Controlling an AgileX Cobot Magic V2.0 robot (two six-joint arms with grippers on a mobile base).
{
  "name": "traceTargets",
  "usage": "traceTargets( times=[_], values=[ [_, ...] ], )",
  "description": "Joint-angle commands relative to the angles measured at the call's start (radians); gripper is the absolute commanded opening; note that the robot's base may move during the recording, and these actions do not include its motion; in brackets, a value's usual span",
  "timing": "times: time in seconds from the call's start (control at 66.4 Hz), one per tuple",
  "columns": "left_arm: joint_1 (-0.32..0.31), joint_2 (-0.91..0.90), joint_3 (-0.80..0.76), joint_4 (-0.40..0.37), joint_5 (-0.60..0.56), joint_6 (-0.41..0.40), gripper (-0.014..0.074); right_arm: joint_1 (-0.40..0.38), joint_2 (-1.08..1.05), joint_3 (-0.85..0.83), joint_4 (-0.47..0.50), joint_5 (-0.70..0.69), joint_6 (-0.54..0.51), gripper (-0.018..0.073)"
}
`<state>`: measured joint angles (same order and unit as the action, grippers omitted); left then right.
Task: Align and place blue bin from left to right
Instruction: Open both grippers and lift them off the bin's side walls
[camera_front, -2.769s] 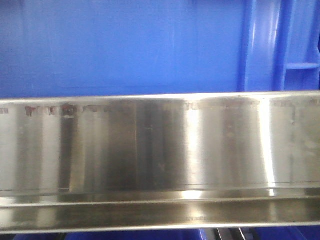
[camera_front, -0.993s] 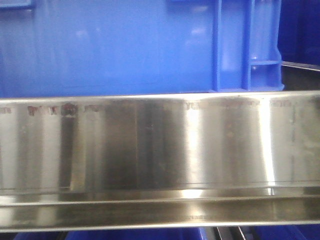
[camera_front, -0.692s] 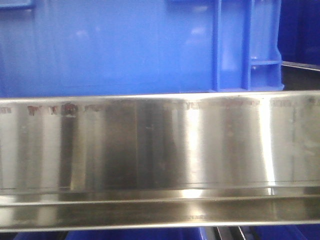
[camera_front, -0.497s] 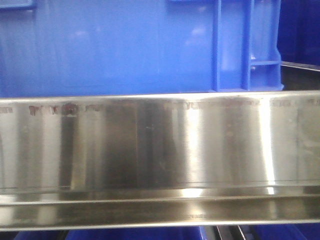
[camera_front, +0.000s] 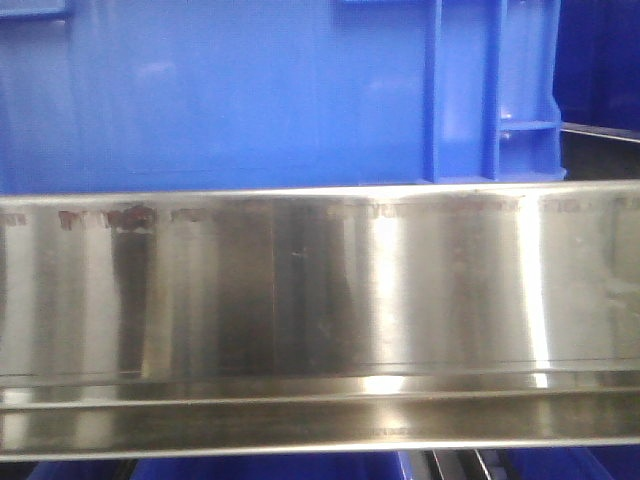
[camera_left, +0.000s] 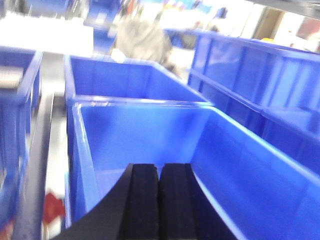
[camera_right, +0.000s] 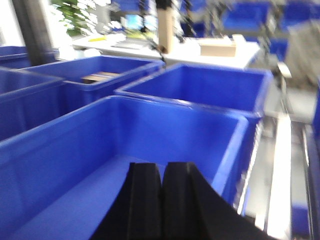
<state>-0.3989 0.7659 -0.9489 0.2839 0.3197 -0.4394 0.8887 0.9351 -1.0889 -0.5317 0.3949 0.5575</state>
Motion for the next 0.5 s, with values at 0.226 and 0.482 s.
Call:
traceTargets(
  times=[0.226,0.482],
  values=[
    [-0.003,-0.203,0.219,-0.002,-0.17,0.02,-0.0111,0.003,-0.228,0.216,-0.019,-0.089,-0.047,-0.0078],
    [-0.003,-0.254,0.235,-0.002,-0.196,0.02,-0.0111,0.003,-0.323,0.258,-0.019,-0.004,-0.045,-0.0078]
  ],
)
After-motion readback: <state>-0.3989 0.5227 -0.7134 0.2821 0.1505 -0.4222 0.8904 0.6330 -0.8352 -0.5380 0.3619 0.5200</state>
